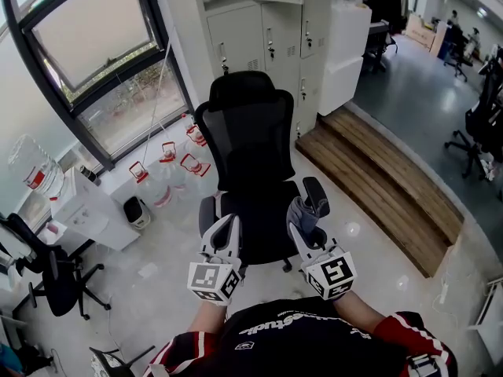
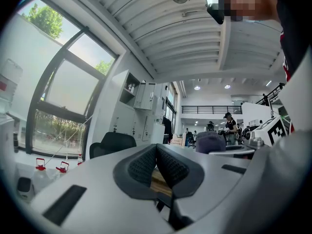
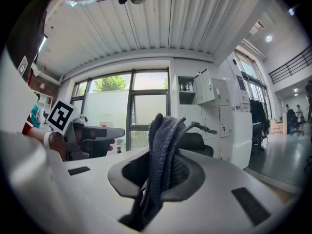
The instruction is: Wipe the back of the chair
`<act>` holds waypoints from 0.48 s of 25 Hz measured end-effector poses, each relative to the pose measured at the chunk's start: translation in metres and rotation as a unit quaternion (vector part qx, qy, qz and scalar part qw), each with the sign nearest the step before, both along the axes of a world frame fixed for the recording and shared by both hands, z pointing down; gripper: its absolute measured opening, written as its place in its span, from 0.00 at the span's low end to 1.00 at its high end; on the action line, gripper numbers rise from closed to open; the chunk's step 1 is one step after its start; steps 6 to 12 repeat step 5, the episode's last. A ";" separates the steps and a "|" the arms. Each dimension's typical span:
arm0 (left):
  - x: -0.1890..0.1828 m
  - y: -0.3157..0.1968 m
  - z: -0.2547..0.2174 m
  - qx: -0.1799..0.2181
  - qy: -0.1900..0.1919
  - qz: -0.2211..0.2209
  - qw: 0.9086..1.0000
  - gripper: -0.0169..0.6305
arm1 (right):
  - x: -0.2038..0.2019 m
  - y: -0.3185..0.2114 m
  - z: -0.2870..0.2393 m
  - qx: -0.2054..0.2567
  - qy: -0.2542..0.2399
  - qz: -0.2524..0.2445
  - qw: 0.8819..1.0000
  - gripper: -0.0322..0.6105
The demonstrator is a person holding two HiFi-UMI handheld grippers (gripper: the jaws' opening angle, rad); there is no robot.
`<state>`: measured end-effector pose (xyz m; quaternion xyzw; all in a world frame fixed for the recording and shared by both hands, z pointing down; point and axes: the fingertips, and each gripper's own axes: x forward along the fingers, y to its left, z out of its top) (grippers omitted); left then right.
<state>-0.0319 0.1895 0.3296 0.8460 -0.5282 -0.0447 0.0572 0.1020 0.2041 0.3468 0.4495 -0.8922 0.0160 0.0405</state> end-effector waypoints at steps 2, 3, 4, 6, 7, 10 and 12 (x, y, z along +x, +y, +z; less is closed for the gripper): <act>0.001 0.000 0.001 0.000 0.000 0.001 1.000 0.06 | -0.001 0.001 0.002 -0.001 0.001 -0.002 1.000 0.15; 0.001 0.000 0.001 0.001 0.000 0.001 1.000 0.06 | -0.002 0.001 0.003 -0.001 0.002 -0.003 1.000 0.15; 0.002 0.000 0.002 0.001 0.000 0.002 1.000 0.06 | -0.002 0.001 0.004 -0.001 0.002 -0.004 1.000 0.15; 0.002 -0.001 0.003 0.002 0.000 0.002 1.000 0.06 | -0.002 0.001 0.005 0.000 0.003 -0.006 1.000 0.16; 0.002 -0.001 0.003 0.002 0.000 0.002 1.000 0.06 | -0.002 0.001 0.005 0.000 0.003 -0.006 1.000 0.16; 0.002 -0.001 0.003 0.002 0.000 0.002 1.000 0.06 | -0.002 0.001 0.005 0.000 0.003 -0.006 1.000 0.16; 0.002 -0.001 0.003 0.002 0.000 0.002 1.000 0.06 | -0.002 0.001 0.005 0.000 0.003 -0.006 1.000 0.16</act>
